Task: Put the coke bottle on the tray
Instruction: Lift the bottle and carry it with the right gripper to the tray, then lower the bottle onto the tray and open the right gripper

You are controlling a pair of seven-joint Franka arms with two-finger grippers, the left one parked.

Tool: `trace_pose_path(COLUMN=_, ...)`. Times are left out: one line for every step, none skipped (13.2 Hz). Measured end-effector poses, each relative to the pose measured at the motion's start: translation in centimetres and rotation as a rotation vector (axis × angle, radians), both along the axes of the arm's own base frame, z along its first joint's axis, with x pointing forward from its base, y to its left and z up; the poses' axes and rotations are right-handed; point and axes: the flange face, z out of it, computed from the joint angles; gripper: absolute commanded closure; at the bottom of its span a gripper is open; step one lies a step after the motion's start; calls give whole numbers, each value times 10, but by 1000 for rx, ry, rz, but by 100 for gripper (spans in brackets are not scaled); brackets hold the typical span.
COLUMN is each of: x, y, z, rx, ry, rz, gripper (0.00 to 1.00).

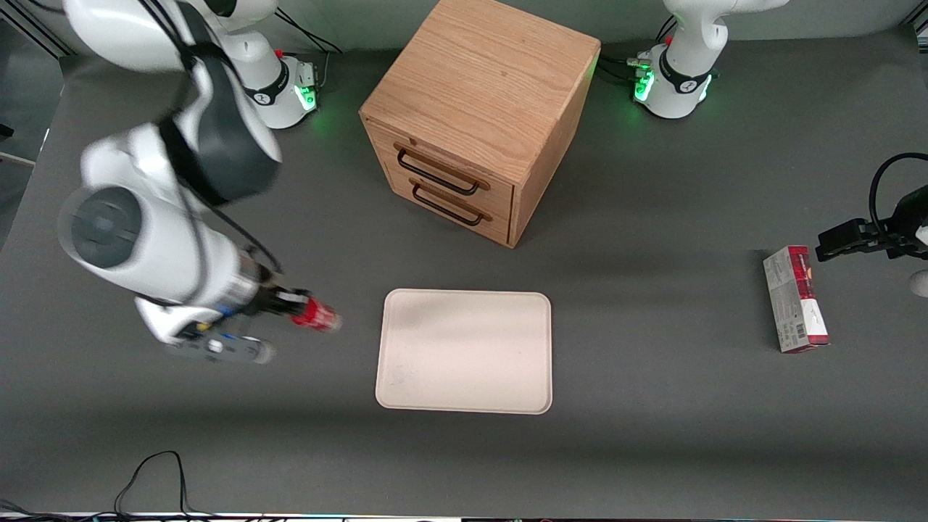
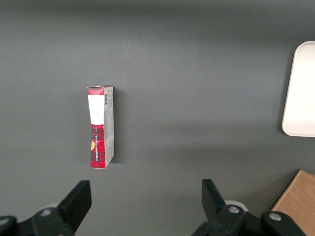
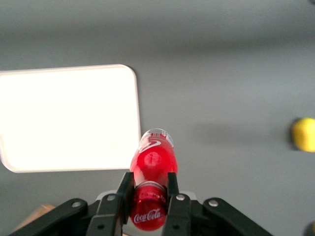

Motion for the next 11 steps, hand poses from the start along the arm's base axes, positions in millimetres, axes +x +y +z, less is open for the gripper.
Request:
trace_pose_path(x=8, y=14, z=-14, rx=19, ry=-20, rz=-32, gripper=100)
trace_pose_path(x=14, y=22, z=-26, rx=33, ry=-38, rz=-53, gripper=100)
trace_pose_path(x=18, y=29, z=-36, rx=38, ry=-47, rz=-60, gripper=100)
trace_pose_path(x=20, y=35, z=-45, rx=44, ry=-58, rz=-60, gripper=100)
trace_pose_path(x=23, y=41, z=-54, rx=47, ry=-66, rz=-57, gripper=100)
trace_pose_path(x=25, y=45, z=-68, rx=41, ry=-68, rz=-53, gripper=100)
trace_pose_path(x=28, y=48, z=-83, rx=29, ry=-72, rz=-49, gripper=100)
trace_pose_path(x=32, y=51, z=-97, rx=24, ry=-80, rz=-46, gripper=100)
trace_pose_path(x=35, y=53, z=-112, rx=22, ry=-87, rz=-43, gripper=100)
trace_pose_path(x=38, y=56, z=-126, rx=18, ry=-93, rz=-40, gripper=100)
trace_pose_path(x=39, y=57, z=-137, rx=15, ry=-98, rz=-37, gripper=100)
